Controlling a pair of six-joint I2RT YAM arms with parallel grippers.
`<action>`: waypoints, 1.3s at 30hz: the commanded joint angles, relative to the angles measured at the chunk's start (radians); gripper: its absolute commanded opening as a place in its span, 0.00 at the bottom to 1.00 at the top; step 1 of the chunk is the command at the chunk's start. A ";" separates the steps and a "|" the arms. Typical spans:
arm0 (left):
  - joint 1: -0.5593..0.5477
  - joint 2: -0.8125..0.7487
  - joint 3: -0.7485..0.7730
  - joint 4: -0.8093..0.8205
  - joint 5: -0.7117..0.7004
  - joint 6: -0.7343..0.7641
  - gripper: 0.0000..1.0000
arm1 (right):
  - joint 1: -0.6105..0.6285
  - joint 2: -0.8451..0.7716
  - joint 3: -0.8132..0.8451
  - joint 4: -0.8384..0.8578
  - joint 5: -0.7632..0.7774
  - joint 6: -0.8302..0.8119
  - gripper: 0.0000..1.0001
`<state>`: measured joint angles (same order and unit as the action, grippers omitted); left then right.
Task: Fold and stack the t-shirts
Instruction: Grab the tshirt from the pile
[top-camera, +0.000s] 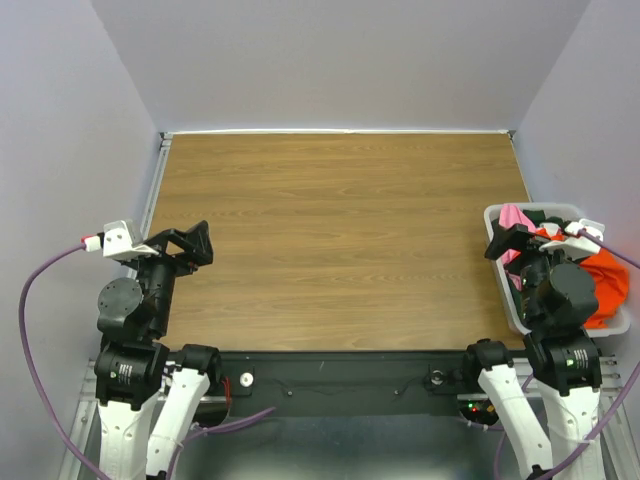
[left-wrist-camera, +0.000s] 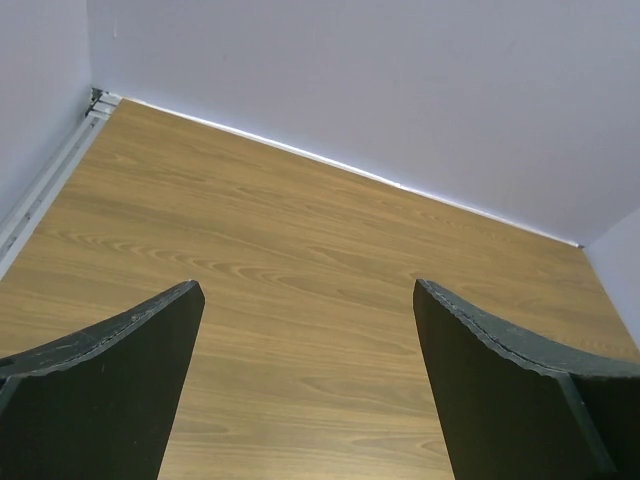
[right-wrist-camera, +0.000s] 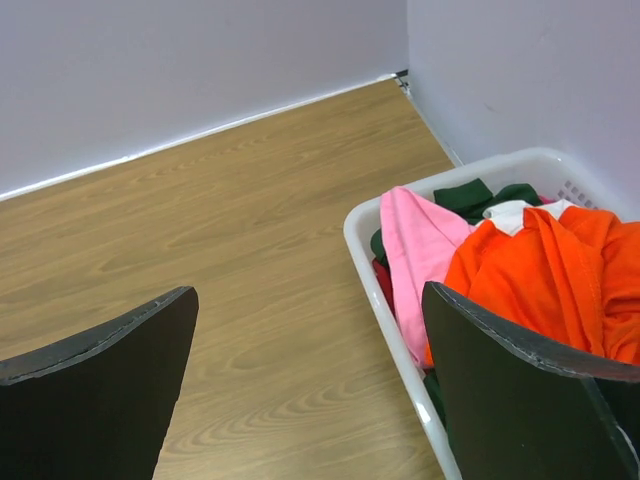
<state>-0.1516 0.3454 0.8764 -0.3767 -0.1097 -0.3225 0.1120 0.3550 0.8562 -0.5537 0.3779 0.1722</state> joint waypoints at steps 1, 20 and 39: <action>-0.009 0.000 0.016 0.067 0.028 0.019 0.99 | 0.003 0.002 0.034 0.018 0.107 0.021 1.00; -0.062 0.260 0.139 0.013 0.268 0.054 0.99 | -0.014 0.634 0.168 -0.170 0.688 0.197 1.00; -0.126 0.346 0.116 0.042 0.355 0.025 0.99 | -0.537 1.010 0.250 -0.158 0.357 0.444 1.00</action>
<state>-0.2638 0.6609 0.9897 -0.3832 0.2214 -0.3050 -0.3576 1.3441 1.1198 -0.7181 0.8047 0.5400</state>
